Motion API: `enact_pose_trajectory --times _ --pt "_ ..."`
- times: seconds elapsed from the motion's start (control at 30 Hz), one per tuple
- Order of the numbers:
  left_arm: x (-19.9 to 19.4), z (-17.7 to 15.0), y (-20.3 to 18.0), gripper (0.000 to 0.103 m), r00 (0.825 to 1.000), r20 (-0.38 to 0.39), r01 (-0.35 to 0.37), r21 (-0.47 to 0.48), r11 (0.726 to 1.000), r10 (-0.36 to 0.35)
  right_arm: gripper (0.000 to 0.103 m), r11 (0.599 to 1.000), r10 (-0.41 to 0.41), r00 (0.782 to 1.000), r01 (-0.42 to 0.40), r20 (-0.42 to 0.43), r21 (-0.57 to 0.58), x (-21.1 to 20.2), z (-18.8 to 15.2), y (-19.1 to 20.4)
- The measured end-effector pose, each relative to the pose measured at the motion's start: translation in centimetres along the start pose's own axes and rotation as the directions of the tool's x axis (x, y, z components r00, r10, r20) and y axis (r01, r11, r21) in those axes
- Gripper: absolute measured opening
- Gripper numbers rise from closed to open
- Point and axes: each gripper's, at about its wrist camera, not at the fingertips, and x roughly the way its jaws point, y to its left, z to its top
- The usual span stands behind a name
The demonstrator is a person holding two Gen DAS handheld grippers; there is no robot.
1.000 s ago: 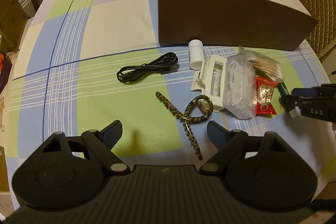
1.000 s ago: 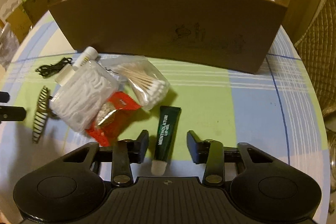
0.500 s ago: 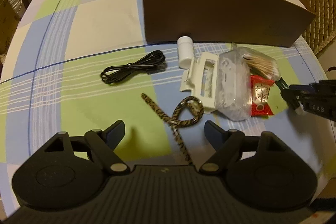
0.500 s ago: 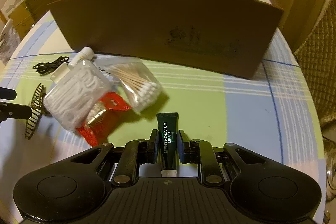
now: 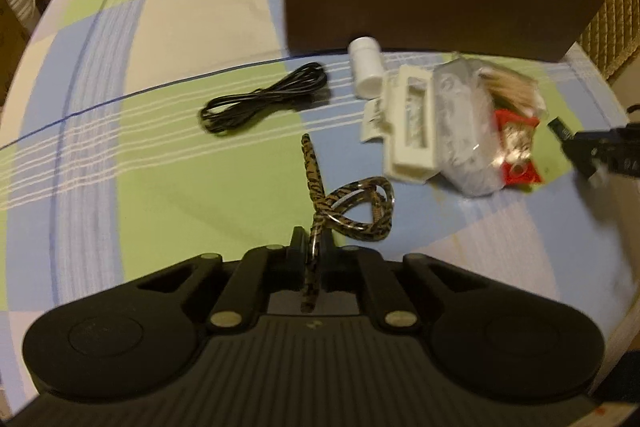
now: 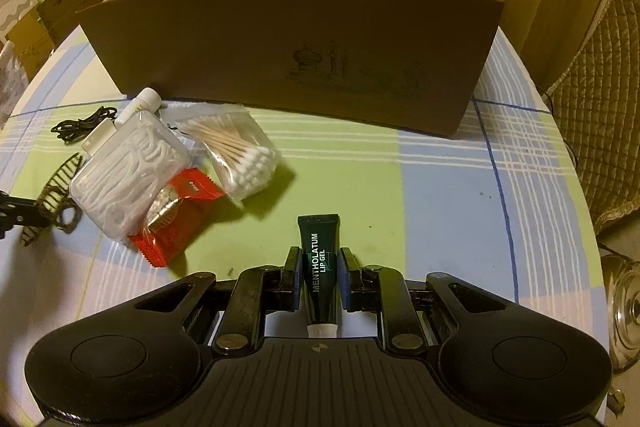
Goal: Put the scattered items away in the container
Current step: 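Grasp the leopard-print hair cord with left tool while right tool grasps green lip gel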
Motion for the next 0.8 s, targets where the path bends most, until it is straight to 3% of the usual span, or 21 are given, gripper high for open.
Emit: enact_pose_trajectory --times 0.03,0.1,0.17,0.23,0.33,0.43,0.5,0.57,0.63,0.8 --pt "-0.1 -0.2 0.2 0.006 1.0 -0.003 0.005 0.006 1.0 -0.005 0.015 1.0 0.001 1.0 -0.001 -0.001 -0.001 0.0 0.0 0.0" --pt "-0.5 -0.7 0.5 0.023 1.0 0.0 0.016 0.016 1.0 -0.016 0.015 1.0 0.001 1.0 -0.001 -0.003 -0.003 0.1 0.1 0.0" --pt "-1.1 -0.9 0.4 0.057 0.999 0.03 0.022 0.028 0.999 -0.022 0.015 1.0 -0.001 1.0 0.001 -0.005 -0.007 0.1 0.1 0.1" --pt "-1.3 -0.8 -0.1 0.068 0.998 0.055 0.02 0.032 0.999 -0.022 0.015 1.0 -0.001 1.0 0.001 -0.005 -0.007 0.1 0.1 0.1" --pt "-0.9 -0.3 -0.9 0.067 0.997 0.066 0.029 0.029 0.999 -0.031 0.017 1.0 0.001 1.0 -0.001 -0.006 -0.01 0.1 0.2 0.1" --pt "-0.1 0.1 -1.4 0.057 0.997 0.07 0.031 0.017 0.999 -0.032 0.02 1.0 0.004 1.0 -0.004 -0.008 -0.012 0.0 0.2 0.0" --pt "0.4 0.3 -1.2 0.05 0.998 0.063 0.031 -0.002 1.0 -0.031 0.026 1.0 0.0 1.0 0.0 -0.011 -0.016 0.0 0.1 0.1" --pt "0.8 0.5 -0.9 0.045 0.998 0.061 0.033 -0.023 0.999 -0.031 0.038 1.0 0.0 1.0 0.0 -0.015 -0.019 -0.1 -0.1 0.1" --pt "0.9 0.7 -0.7 0.037 0.997 0.067 0.045 -0.036 0.998 -0.042 0.041 1.0 0.0 1.0 -0.001 -0.017 -0.024 -0.1 -0.2 0.2" --pt "0.9 0.9 -0.6 0.036 0.996 0.081 0.042 -0.024 0.999 -0.04 0.041 0.999 -0.001 1.0 0.001 -0.013 -0.038 -0.1 -0.3 0.4"
